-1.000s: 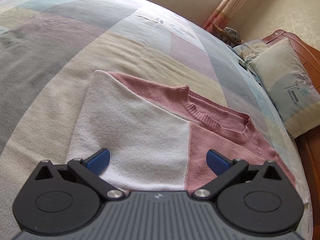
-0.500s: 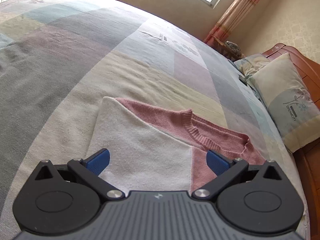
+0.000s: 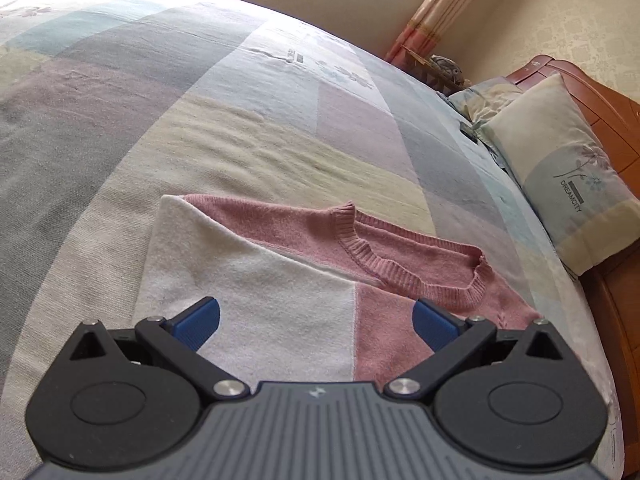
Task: Fold clothes
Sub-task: 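Lay the sleeve flat over the body and open the left tool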
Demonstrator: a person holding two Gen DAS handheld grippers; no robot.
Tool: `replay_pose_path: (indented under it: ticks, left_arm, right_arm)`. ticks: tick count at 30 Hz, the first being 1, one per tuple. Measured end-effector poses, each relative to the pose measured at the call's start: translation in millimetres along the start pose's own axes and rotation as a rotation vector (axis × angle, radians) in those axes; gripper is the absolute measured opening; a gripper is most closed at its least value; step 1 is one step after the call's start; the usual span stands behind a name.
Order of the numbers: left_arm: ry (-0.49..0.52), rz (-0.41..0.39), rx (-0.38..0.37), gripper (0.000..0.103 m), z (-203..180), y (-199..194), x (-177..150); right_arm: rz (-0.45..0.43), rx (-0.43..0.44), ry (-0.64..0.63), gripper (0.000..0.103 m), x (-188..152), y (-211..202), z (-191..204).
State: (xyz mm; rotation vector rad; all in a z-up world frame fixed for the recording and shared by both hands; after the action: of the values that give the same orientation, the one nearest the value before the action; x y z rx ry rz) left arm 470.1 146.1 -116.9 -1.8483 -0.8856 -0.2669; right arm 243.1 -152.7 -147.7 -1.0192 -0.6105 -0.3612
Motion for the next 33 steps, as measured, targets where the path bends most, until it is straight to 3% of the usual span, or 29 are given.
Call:
replay_pose_path:
  ticks: [3,9,11,15,21,33]
  left_arm:
    - [0.004,0.085,0.014,0.102,4,-6,-21]
    - [-0.026,0.075,0.042,0.102,7,-2,-22]
    - [-0.014,0.066,-0.018,0.102,-15,-3,-18]
    - [0.071,0.118,-0.135,0.102,-82,11,-23]
    - [0.229,0.152,-0.207,0.102,-173,66,-45]
    - [0.238,0.183,-0.182,0.102,-195,79,-62]
  right_arm:
    - [0.004,0.008,-0.012,0.103,-1,0,4]
    - [0.017,0.0,-0.015,0.103,-4,1,5]
    - [0.018,-0.002,-0.014,0.103,-4,2,4]
    - [0.016,0.0,-0.01,0.103,-4,2,4]
    - [0.013,0.01,-0.01,0.103,-4,0,4]
    - [-0.014,0.016,0.018,0.103,-1,-10,-5]
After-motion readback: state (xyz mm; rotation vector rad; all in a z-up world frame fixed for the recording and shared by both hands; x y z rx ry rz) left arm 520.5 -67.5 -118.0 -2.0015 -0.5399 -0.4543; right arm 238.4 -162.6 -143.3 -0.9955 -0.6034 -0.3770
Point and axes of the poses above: each gripper's, at about its wrist camera, not at the fingertips, and y roughly the way its jaws point, z to its left, x to its top, the point moved 6 cm from there along y, roughly the way its jaws point, and after that the axes turned 4 degrees about -y, right-handed, at the moved point
